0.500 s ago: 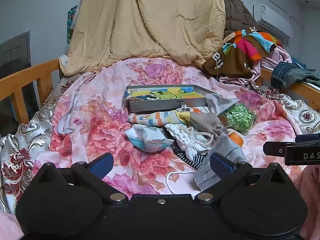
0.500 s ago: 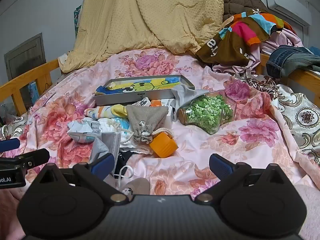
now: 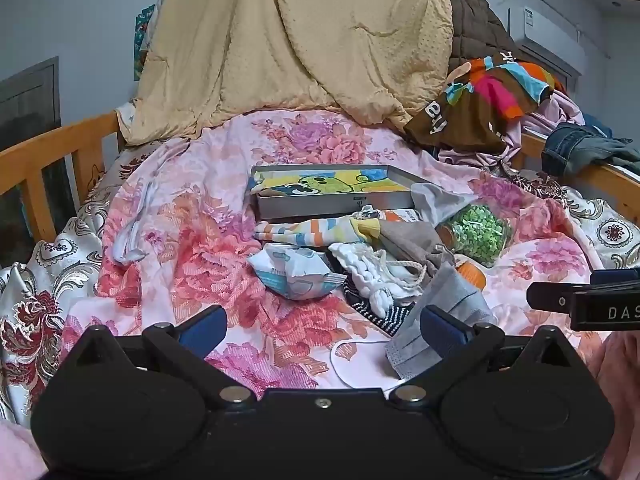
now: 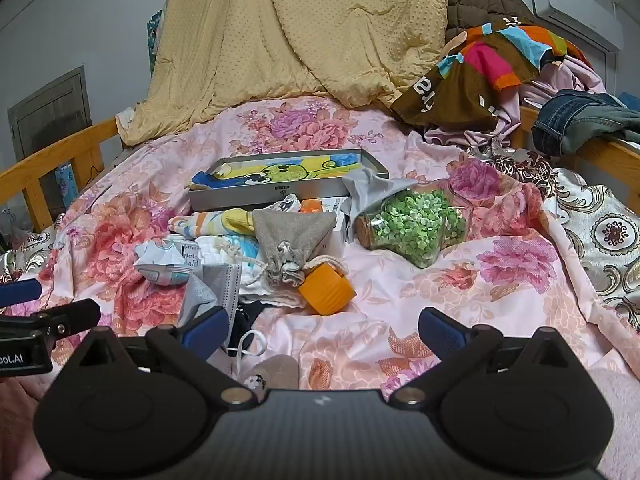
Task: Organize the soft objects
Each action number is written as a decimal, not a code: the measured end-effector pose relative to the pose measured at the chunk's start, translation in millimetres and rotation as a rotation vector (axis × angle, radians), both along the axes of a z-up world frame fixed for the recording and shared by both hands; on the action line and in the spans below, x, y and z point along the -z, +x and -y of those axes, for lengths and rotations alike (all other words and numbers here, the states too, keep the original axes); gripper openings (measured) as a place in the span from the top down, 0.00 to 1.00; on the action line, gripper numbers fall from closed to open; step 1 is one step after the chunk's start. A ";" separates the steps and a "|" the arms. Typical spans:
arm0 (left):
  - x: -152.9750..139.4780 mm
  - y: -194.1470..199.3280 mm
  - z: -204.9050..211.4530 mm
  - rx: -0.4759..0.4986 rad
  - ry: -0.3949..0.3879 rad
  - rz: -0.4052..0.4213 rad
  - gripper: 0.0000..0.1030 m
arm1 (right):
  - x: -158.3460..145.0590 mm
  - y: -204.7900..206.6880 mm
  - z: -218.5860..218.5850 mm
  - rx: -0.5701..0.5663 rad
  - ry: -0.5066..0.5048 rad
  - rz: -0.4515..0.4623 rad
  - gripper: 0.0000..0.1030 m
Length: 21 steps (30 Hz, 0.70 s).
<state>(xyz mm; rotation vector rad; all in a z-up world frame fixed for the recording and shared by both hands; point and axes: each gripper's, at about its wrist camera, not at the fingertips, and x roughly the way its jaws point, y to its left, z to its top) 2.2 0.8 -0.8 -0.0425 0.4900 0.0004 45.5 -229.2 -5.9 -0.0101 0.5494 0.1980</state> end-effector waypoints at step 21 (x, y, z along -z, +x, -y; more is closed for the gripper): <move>3.5 1.1 -0.7 -0.007 -0.006 -0.006 0.01 | 0.3 -0.1 0.2 0.001 0.000 -0.001 0.00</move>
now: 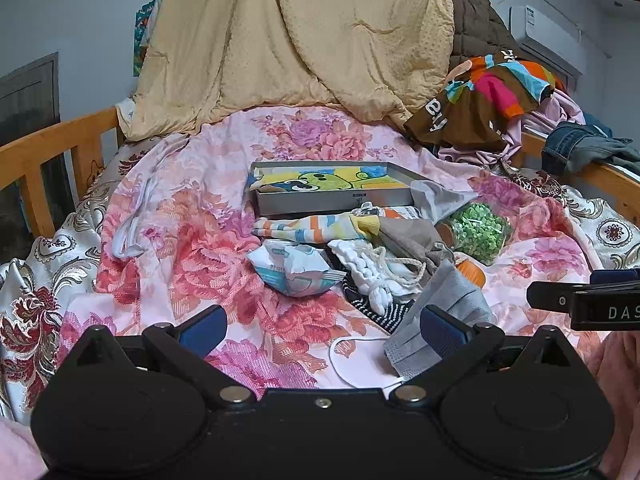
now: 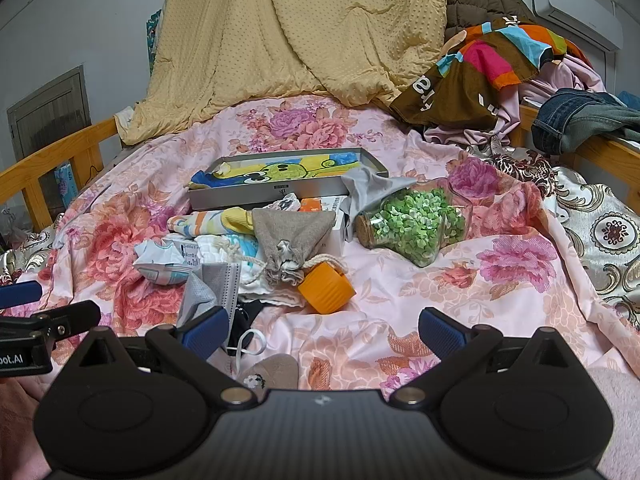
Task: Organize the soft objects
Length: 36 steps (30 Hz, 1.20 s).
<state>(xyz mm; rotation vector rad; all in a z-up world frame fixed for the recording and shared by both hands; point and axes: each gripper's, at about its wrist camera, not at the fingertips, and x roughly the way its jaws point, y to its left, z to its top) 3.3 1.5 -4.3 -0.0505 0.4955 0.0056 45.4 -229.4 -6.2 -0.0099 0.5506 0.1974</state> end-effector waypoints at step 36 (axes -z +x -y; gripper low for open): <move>2.0 -0.3 -0.4 0.004 -0.001 -0.007 0.01 | 0.1 -0.7 -0.1 0.000 0.001 -0.001 0.00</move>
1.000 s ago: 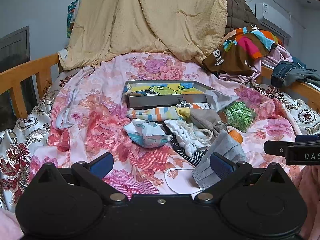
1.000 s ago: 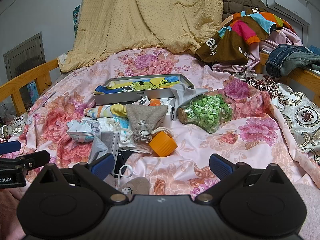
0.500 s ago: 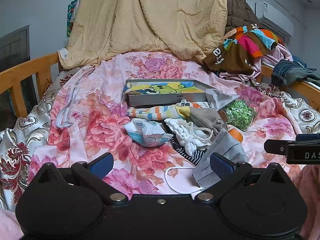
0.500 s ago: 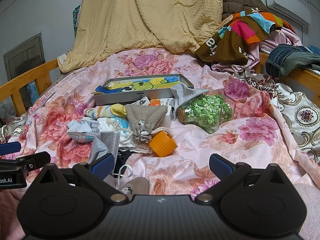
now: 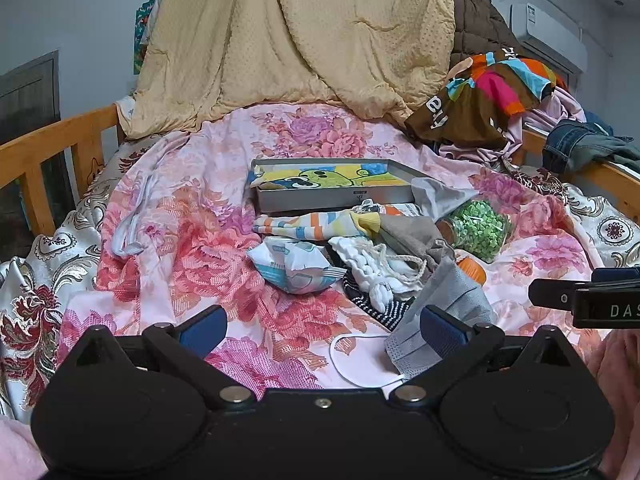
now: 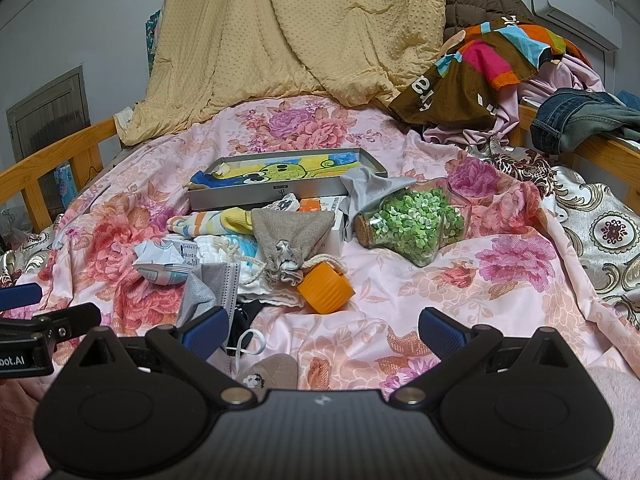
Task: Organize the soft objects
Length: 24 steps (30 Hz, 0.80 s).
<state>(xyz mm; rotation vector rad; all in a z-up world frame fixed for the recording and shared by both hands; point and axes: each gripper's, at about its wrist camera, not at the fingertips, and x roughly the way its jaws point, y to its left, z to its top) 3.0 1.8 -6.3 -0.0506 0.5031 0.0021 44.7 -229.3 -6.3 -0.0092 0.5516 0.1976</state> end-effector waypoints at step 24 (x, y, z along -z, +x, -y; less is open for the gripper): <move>2.2 -1.1 0.5 0.009 -0.012 -0.008 0.01 | 0.9 0.2 -0.4 0.000 0.000 -0.001 0.00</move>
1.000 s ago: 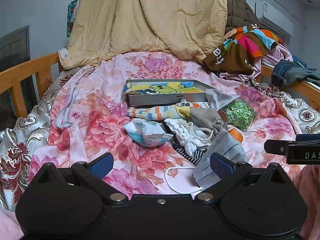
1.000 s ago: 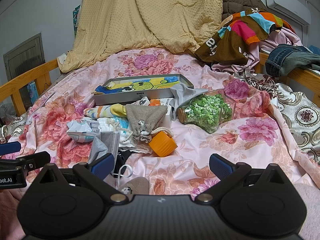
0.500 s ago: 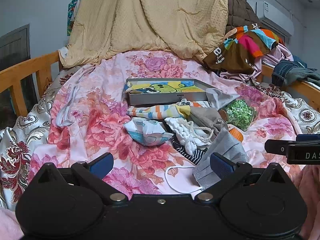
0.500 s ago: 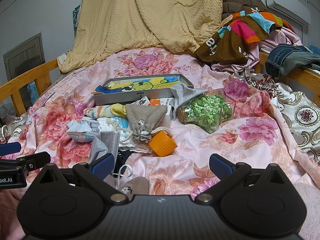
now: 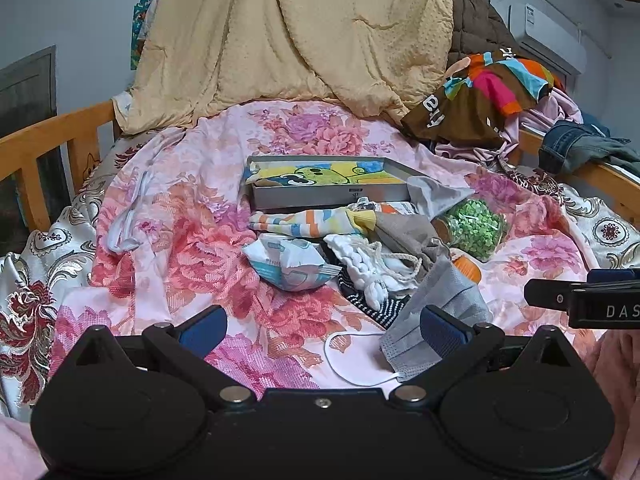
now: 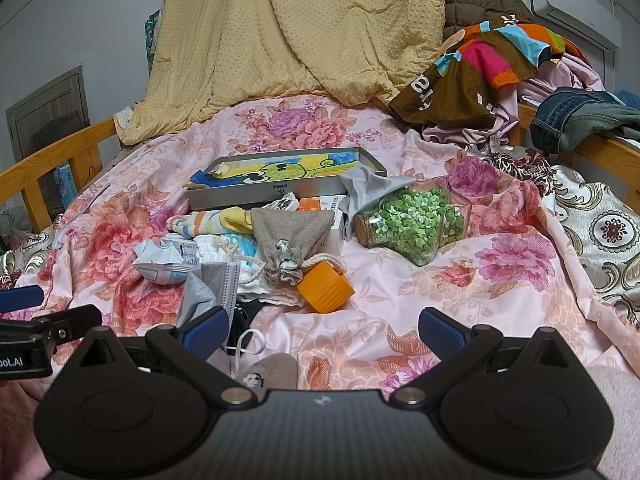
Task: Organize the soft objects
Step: 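Reach the right tool toward the orange cup while the left tool reaches toward the grey mask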
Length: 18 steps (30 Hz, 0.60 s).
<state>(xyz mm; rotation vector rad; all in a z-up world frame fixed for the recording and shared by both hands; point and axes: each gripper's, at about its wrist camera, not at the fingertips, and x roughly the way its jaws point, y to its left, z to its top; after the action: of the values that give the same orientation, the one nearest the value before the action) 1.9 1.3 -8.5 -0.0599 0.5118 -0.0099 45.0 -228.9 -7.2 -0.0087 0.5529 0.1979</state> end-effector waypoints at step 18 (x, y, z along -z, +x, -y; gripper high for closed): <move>2.7 13.6 0.6 0.072 -0.051 -0.067 0.01 | 6.9 32.9 13.5 -0.001 0.119 -0.153 0.00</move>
<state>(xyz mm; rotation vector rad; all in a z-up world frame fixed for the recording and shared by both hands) 15.4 0.7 -11.1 -0.0915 0.5801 -0.0913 77.9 -242.4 -14.1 0.1226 0.6930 0.2332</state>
